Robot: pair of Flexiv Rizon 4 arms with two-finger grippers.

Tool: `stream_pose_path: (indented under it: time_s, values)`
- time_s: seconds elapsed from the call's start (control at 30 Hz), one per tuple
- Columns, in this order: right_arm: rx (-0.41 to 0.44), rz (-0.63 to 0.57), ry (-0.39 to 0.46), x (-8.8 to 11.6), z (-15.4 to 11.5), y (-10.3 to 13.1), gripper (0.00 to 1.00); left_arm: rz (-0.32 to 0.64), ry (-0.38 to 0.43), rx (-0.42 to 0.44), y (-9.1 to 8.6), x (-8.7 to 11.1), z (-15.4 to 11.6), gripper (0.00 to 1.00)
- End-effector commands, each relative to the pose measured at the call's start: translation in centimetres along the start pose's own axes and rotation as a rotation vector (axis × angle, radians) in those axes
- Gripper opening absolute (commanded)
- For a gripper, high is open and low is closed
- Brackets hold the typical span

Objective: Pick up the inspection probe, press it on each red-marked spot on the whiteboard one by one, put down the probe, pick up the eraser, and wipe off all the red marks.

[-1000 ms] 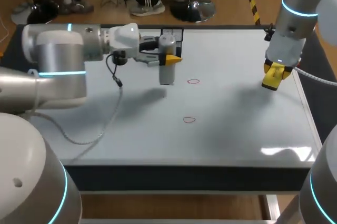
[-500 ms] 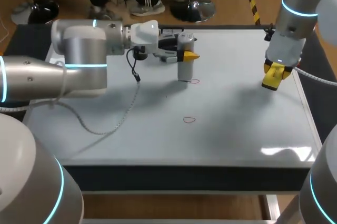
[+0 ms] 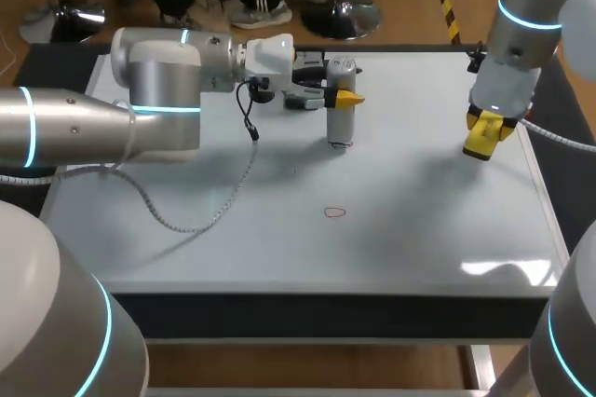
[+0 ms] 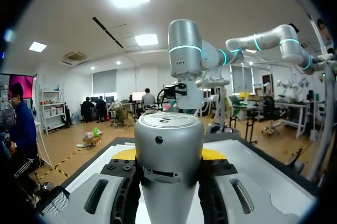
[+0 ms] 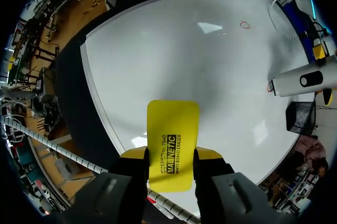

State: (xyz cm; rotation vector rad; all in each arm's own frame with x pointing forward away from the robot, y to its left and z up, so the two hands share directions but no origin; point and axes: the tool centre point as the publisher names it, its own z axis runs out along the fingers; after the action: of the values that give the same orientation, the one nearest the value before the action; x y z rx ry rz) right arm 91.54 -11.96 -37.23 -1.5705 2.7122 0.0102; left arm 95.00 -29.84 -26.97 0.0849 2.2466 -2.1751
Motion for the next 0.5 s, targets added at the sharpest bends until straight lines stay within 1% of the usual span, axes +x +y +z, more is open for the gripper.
stream_pose_path:
  time_s: [0.03,0.5]
  values:
    - [0.001,-0.002,0.003,0.01,-0.05,-0.08,0.00,-0.003,0.016,0.006,0.29,-0.50,0.30,0.00]
    - [0.001,-0.002,0.003,0.01,-0.05,-0.08,0.00,-0.021,0.004,0.002,0.88,-0.30,0.46,0.00]
